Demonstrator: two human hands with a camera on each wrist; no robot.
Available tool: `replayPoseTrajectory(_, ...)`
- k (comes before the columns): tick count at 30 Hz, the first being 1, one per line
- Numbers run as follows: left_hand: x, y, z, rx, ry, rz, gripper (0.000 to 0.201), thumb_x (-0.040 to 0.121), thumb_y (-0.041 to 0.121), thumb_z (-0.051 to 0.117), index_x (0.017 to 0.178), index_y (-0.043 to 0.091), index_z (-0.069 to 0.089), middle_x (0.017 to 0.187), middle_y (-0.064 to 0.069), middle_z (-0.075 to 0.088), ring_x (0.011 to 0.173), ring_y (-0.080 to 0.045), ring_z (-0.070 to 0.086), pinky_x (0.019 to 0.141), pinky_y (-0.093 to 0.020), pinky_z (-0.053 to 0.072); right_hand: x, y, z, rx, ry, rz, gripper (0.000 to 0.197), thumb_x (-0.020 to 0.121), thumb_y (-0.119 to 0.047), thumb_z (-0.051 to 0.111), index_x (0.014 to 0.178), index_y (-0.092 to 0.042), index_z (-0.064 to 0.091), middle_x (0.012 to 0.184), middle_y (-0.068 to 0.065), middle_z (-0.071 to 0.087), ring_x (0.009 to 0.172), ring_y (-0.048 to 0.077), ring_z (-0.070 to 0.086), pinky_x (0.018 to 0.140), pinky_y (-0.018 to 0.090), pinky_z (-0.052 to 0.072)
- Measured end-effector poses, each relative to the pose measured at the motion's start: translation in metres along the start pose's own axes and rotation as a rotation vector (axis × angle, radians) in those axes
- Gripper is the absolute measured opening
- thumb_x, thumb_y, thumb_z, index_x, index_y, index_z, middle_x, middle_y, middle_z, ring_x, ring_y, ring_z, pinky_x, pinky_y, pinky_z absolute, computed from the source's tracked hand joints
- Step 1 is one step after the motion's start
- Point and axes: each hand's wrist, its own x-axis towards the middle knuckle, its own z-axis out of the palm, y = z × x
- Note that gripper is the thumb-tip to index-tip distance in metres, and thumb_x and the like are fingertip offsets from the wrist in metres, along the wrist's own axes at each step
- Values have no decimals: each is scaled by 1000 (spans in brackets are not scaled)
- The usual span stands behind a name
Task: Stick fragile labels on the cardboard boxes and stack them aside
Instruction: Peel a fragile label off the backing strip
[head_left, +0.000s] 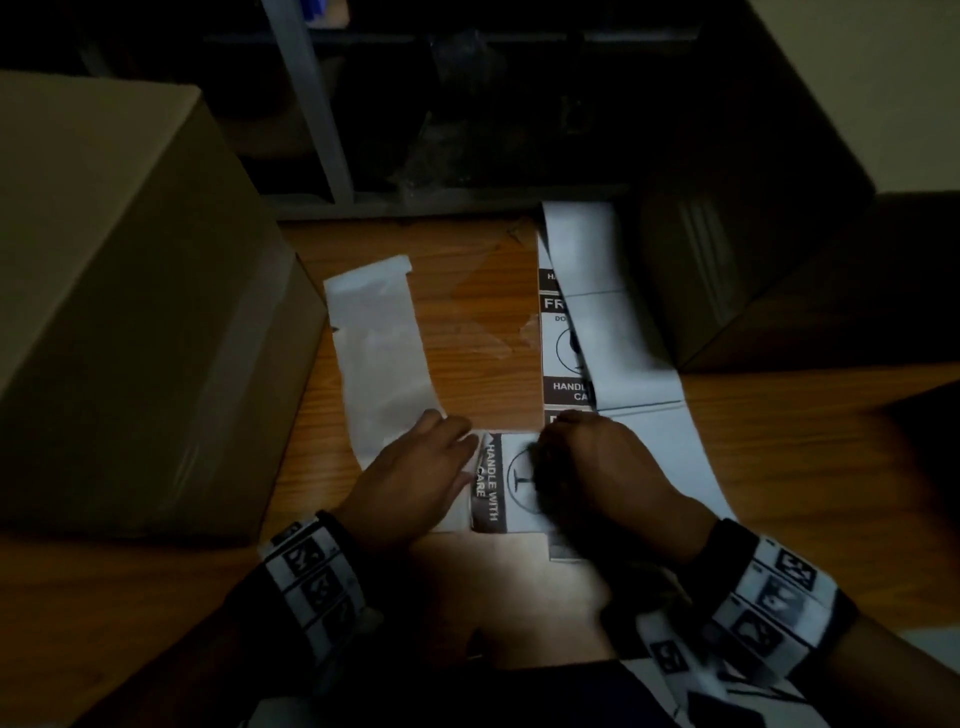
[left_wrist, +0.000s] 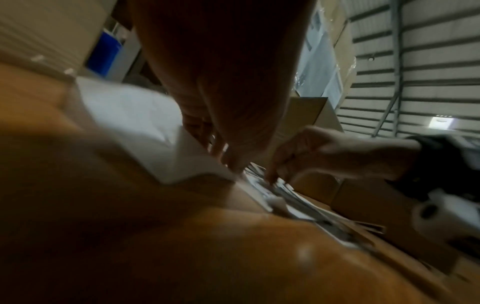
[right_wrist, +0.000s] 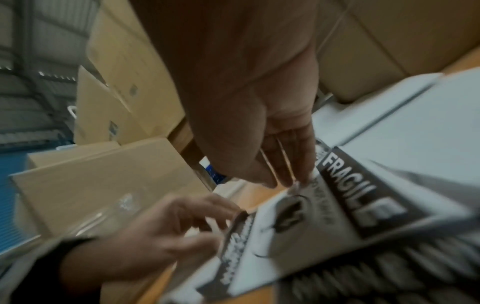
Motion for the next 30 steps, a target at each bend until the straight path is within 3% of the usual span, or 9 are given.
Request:
replayPoseTrajectory(4, -2, 14, 8, -69, 41, -193, 31, 84, 29, 72, 104, 6, 69, 121, -10, 57, 107, -28, 51, 80, -42, 56, -3, -20, -5, 121, 197, 77, 16, 85, -27, 64, 89, -13, 71, 90, 6, 66, 79, 24, 61, 64, 31, 47)
replayPoseTrajectory(7, -9, 25, 12, -120, 74, -259, 18, 85, 24, 70, 93, 8, 69, 114, -8, 53, 101, -25, 52, 80, -38, 52, 2, -41, 12, 256, 163, 150, 20, 91, -31, 60, 87, -13, 69, 85, 4, 69, 77, 20, 63, 65, 28, 44)
replayPoseTrajectory(10, -13, 19, 10, -160, 127, -173, 9, 76, 6, 75, 77, 6, 67, 91, -11, 57, 82, -26, 57, 71, -38, 53, 10, -53, 41, 318, 203, 259, 26, 89, -36, 62, 89, -11, 68, 88, 9, 65, 83, 23, 62, 68, 29, 42)
replayPoseTrajectory(12, -17, 12, 9, -137, 140, -113, 9, 74, 3, 76, 74, 8, 68, 85, -7, 57, 82, -23, 55, 71, -35, 51, 12, -62, 56, 295, 289, 326, 34, 86, -43, 59, 92, -11, 69, 91, 11, 61, 87, 26, 58, 73, 32, 45)
replayPoseTrajectory(17, -26, 1, -2, 2, 133, -83, 7, 76, 24, 76, 72, 19, 73, 96, 2, 58, 95, -23, 50, 72, -37, 43, 12, -81, 68, 238, 444, 456, 39, 87, -52, 54, 93, -16, 67, 94, 8, 61, 93, 28, 55, 71, 37, 47)
replayPoseTrajectory(21, -29, -1, -6, 59, 53, -15, 8, 75, 28, 77, 77, 20, 75, 106, 3, 61, 98, -22, 50, 74, -36, 46, 21, -90, 69, 194, 473, 520, 35, 90, -52, 54, 92, -18, 64, 90, 5, 62, 89, 24, 55, 66, 33, 42)
replayPoseTrajectory(23, -30, -1, -6, 85, -5, 28, 15, 68, 26, 84, 76, 16, 77, 110, 1, 65, 95, -22, 53, 71, -37, 50, 24, -93, 71, 213, 483, 497, 29, 91, -45, 56, 89, -16, 62, 86, 6, 62, 84, 26, 56, 62, 32, 39)
replayPoseTrajectory(27, -33, -2, -13, 91, -68, 101, 46, 43, 27, 97, 82, 10, 79, 90, 0, 68, 72, -17, 60, 53, -26, 53, 23, -92, 74, 356, 506, 470, 35, 85, -43, 51, 81, -11, 62, 80, 8, 63, 77, 26, 57, 62, 34, 40)
replayPoseTrajectory(30, -36, -3, -14, 129, -149, 119, 42, 53, 31, 94, 86, 11, 79, 100, -1, 70, 80, -17, 59, 57, -26, 51, 21, -92, 72, 445, 482, 496, 33, 86, -40, 55, 78, -9, 63, 77, 6, 64, 73, 23, 58, 66, 38, 47)
